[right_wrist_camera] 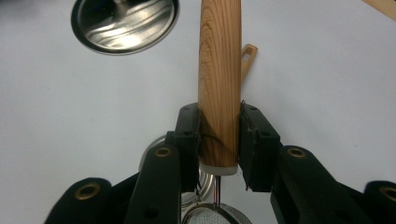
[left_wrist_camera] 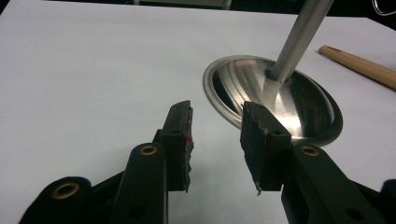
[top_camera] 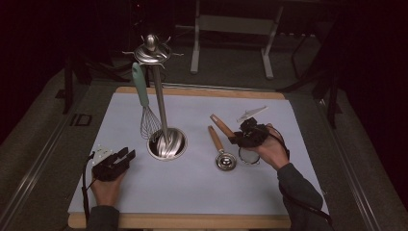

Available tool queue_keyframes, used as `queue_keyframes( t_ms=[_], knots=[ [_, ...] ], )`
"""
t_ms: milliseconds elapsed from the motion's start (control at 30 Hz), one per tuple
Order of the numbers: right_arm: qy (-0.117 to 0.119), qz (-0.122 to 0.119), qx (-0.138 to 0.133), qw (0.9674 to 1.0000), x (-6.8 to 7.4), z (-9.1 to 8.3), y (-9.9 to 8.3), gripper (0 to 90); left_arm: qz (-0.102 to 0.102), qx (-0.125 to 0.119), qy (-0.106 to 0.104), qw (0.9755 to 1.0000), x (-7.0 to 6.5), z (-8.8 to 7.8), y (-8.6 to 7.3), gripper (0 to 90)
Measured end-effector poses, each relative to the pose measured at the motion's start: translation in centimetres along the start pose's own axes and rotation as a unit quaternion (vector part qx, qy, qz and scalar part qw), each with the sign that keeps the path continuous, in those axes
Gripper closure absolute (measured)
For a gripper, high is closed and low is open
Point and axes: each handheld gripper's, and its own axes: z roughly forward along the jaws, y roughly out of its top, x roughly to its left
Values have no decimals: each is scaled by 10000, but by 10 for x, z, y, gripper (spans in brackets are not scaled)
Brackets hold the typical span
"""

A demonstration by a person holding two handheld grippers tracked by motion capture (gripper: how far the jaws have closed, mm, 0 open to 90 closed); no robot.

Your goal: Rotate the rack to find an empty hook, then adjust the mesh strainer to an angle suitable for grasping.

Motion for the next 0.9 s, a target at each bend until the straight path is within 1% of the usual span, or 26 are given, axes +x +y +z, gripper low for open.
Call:
queue_keyframes(
  t_ms=[200, 433, 633, 667, 700, 900],
  knots=[
    [33, -62, -50, 10000, 2, 0, 2, 708, -12, 5, -2, 10000, 0, 0, 0, 640],
    [80, -177, -220, 9996, 5, -2, 7, 708, -23, 1, -7, 10000, 0, 0, 0, 640],
    [156, -352, -389, 9985, 10, -3, 12, 708, -7, -2, -3, 10000, 0, 0, 0, 641],
    [167, -349, -401, 9984, 11, -4, 13, 708, -8, -2, -4, 10000, 0, 0, 0, 641],
    [172, -401, -443, 9981, 11, -4, 13, 708, -13, -3, -5, 10000, 0, 0, 0, 640],
    [296, -502, -649, 9962, 15, -7, 17, 708, -14, 6, 3, 10000, 0, 0, 0, 640]
  ],
)
